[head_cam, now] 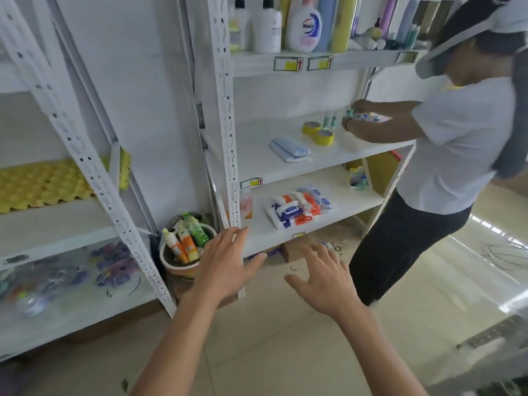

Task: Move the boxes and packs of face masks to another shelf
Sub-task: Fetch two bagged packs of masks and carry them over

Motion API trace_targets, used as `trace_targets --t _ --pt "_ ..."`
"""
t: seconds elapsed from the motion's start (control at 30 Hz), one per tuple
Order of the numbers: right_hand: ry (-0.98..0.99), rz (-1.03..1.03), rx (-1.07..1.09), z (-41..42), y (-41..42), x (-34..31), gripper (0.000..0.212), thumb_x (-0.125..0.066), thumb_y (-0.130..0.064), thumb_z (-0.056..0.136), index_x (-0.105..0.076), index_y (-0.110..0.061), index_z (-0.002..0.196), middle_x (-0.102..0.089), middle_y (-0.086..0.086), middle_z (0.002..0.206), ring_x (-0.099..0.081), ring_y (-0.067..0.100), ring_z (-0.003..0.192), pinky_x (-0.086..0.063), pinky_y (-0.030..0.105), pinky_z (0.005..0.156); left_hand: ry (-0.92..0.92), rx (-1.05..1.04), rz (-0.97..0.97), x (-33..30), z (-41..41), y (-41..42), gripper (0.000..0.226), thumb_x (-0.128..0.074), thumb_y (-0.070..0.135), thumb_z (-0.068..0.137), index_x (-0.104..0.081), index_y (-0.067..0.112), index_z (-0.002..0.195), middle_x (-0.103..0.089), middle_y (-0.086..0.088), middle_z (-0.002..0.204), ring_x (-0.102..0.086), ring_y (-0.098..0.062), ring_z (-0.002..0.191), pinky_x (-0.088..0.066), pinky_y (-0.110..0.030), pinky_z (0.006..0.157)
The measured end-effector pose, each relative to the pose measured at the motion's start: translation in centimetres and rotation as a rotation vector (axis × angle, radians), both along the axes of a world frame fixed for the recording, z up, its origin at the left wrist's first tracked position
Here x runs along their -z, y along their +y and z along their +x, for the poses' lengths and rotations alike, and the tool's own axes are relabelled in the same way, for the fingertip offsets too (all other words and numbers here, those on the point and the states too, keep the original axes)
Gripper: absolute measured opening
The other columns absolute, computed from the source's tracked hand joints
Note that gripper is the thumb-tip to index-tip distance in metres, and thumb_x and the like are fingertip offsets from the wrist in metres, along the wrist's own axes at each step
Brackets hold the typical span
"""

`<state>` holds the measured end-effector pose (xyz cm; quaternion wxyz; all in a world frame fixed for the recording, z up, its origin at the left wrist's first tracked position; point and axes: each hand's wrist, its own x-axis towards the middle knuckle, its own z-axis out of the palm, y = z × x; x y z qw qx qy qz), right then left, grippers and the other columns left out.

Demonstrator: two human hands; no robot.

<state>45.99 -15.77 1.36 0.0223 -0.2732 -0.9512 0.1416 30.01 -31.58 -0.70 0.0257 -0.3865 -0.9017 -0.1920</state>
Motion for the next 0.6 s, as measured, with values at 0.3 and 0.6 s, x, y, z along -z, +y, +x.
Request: trace_targets --t 0.3,0.6 --pt "0.045 -0.080 0.036 -11.2 14.6 1.4 0.066 -0.050 -0.060 0.086 -0.039 -0.030 0.144 -0.041 -0.001 0.148 -0.038 0.027 0.135 -0.034 0.042 0.108 -0.237 -0.052 0.201 1.6 -11.6 13.5 0.070 -0.047 0.068 0.088 -0.034 0.038 0.150 -0.041 0.012 0.154 -0.038 -0.012 0.141 -0.037 -0.037 0.112" --pt "0.078 -0.205 0.000 -23.3 25.9 1.2 0.059 -0.055 -0.049 0.091 -0.045 -0.027 0.145 -0.045 0.000 0.149 -0.041 0.026 0.136 -0.038 0.044 0.108 -0.516 -0.062 0.331 2.4 -20.8 24.2 0.074 -0.047 0.077 0.084 -0.036 0.041 0.148 -0.041 0.016 0.151 -0.045 -0.006 0.138 -0.038 -0.038 0.115"
